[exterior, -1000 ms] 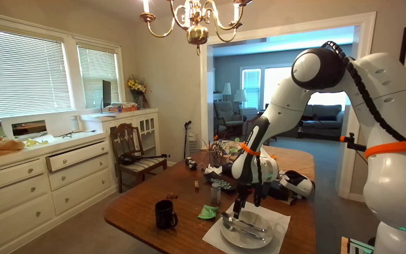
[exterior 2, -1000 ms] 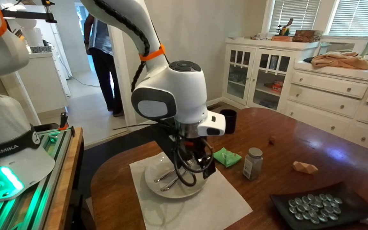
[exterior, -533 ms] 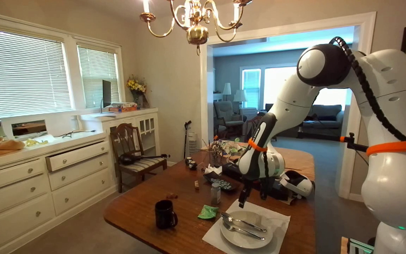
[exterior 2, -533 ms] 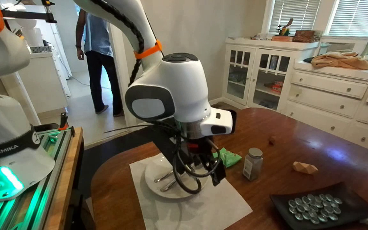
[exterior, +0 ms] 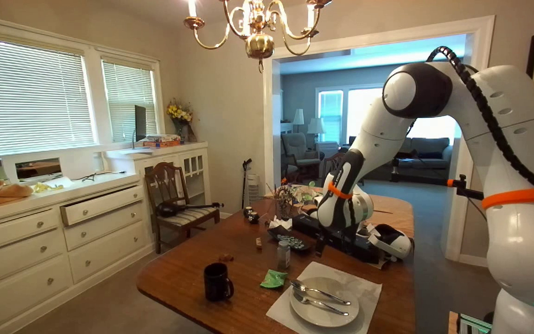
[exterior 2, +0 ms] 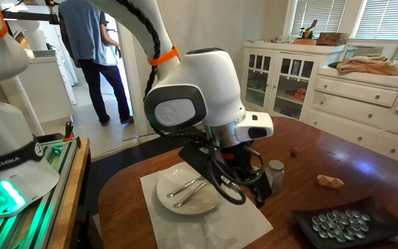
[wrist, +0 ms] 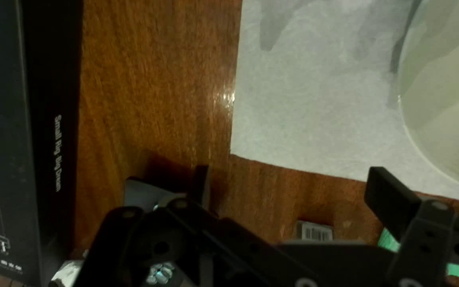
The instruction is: Put the fork, spoon and small bottle on the plate
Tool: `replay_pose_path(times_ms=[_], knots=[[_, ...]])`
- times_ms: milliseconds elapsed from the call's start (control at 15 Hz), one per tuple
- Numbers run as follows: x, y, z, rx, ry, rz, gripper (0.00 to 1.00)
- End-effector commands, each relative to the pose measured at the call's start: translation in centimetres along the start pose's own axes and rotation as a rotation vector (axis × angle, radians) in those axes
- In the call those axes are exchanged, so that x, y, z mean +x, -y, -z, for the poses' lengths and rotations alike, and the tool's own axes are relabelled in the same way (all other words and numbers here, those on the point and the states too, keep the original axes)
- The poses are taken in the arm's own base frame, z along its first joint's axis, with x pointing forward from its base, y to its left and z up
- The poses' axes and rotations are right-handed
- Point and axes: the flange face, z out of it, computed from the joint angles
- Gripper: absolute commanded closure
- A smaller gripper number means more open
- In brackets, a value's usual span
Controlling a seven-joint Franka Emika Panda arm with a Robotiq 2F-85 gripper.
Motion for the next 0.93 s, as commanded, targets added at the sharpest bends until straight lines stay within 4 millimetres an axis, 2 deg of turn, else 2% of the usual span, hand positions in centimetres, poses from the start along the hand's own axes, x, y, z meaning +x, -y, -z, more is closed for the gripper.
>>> replay_pose_path(times_ms=[0, 333, 667, 867], knots=[[3.9, -0.7, -0.6, 0.014, -0.021, -0.002, 0.00], [9.8, -2.1, -2.6, 0.120, -0.034, -0.015, 0.00], [12.6, -2.6, -5.8, 0.224, 0.006, 0.005, 0.00], [13.1, -1.8, -7.0, 0.264, 0.013, 0.034, 0.00]])
